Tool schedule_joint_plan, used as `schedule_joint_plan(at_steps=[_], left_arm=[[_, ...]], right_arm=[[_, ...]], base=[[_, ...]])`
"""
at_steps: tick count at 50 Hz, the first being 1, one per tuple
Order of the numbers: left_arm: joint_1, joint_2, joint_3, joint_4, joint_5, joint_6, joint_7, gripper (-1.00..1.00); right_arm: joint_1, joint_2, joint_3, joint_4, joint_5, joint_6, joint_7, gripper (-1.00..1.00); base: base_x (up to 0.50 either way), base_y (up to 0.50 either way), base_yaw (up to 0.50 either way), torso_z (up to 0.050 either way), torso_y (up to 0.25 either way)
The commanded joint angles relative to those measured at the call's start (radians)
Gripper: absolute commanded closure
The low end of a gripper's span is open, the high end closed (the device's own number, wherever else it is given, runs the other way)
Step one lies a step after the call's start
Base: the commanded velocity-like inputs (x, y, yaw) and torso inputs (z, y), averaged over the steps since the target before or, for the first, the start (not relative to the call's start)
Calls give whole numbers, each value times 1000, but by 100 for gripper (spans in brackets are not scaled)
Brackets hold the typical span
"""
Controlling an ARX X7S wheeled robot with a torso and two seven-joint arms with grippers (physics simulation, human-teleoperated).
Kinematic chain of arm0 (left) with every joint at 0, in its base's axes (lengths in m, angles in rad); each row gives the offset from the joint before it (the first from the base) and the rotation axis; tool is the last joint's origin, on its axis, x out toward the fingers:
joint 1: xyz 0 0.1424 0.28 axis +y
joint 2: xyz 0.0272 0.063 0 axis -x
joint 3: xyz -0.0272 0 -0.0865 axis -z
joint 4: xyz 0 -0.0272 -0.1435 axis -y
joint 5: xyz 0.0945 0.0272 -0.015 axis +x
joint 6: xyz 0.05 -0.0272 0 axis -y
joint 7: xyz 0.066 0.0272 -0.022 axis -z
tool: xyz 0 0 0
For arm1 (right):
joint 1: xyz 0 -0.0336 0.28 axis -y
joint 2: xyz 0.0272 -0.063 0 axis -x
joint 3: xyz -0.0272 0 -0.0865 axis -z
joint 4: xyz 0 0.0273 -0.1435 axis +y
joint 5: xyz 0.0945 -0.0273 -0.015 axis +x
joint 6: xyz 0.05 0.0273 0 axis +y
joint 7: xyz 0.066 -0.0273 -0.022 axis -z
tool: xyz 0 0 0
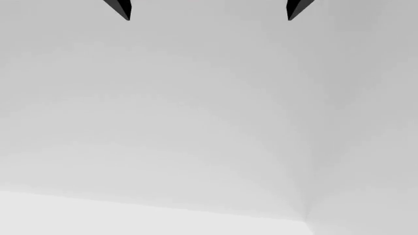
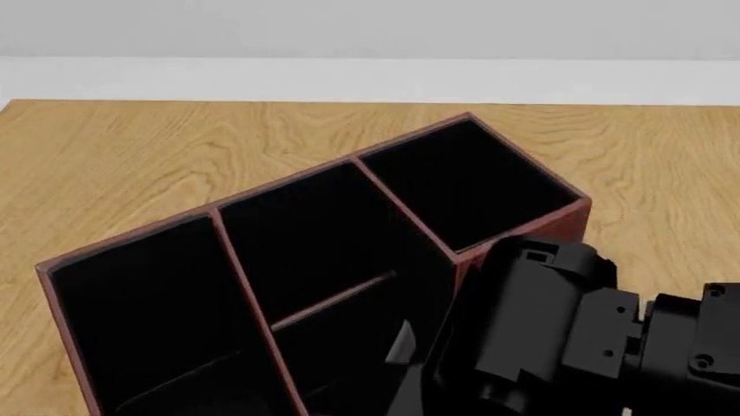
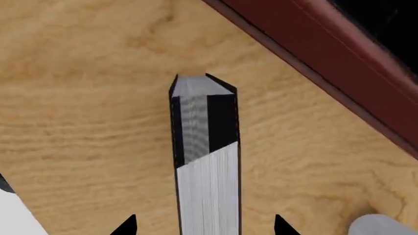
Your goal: Pick up the book and place it in the front compartment of the caddy.
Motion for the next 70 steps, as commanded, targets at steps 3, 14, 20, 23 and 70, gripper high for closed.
schedule_joint_plan(at_steps=[3,14,20,23,70], left_arm=[[3,-1,1,-5,2,7,1,-100],[12,-8,-4,-2,2,14,-4,-100],[13,-10,-3,1,1,16,-5,-100],[21,-17,-10,6,-1,21,-9,-100],[24,-31,-11,14,0,45,-19,-100]], right_arm=[[-55,-35,-45,52,-78,-43,-48,-100],[-100,-40,-69,75,-109,-70,-55,-100],[-128,-45,-77,92,-119,-85,-56,-100],[-138,-47,-80,99,-123,-91,-56,-100],[88,75,37,-188,199,60,234,100]], base=[[0,0,0,0,0],[0,0,0,0,0],[0,0,0,0,0],[0,0,0,0,0],[0,0,0,0,0]])
